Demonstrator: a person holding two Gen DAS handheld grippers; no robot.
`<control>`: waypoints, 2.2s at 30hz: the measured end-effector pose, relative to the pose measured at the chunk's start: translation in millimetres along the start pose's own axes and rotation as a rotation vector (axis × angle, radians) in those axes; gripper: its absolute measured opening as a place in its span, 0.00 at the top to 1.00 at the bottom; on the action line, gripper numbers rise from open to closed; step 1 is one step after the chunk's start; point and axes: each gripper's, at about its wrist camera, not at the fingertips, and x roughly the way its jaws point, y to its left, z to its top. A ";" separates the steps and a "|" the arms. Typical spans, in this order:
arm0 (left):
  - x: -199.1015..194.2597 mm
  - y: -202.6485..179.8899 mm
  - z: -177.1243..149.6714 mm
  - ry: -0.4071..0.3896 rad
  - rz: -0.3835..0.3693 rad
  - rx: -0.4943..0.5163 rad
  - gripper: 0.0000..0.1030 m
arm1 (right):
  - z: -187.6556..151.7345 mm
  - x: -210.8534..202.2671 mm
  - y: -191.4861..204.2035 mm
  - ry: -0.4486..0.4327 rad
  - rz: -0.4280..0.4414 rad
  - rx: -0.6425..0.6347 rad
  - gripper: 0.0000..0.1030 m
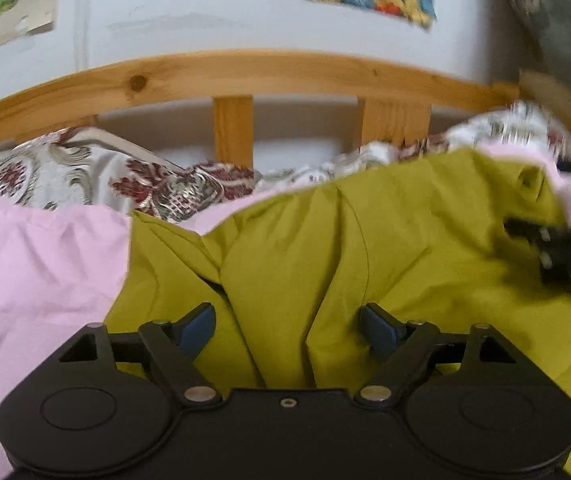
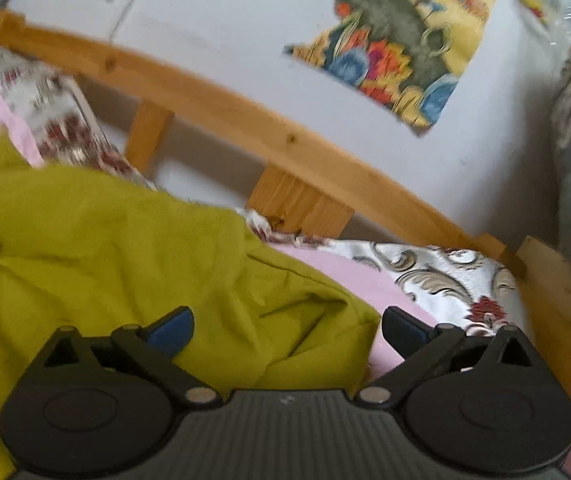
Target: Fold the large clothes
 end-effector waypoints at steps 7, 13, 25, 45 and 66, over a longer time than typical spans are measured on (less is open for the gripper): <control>-55.4 -7.9 -24.0 -0.003 -0.067 -0.002 0.12 | -7.8 -80.8 19.2 -0.035 0.166 -0.044 0.00; -37.6 -27.1 -51.4 0.101 0.040 0.099 0.06 | -29.3 -64.3 42.1 0.103 0.146 -0.114 0.00; -147.8 -5.1 -51.1 0.010 -0.040 0.071 0.01 | -6.5 -158.7 12.4 -0.001 0.239 -0.005 0.00; -380.6 -44.8 -182.7 0.077 -0.147 0.266 0.01 | -93.0 -403.2 25.5 0.095 0.419 -0.117 0.00; -399.0 -81.8 -280.0 0.233 -0.168 0.450 0.01 | -198.3 -449.3 80.4 0.309 0.255 -0.514 0.00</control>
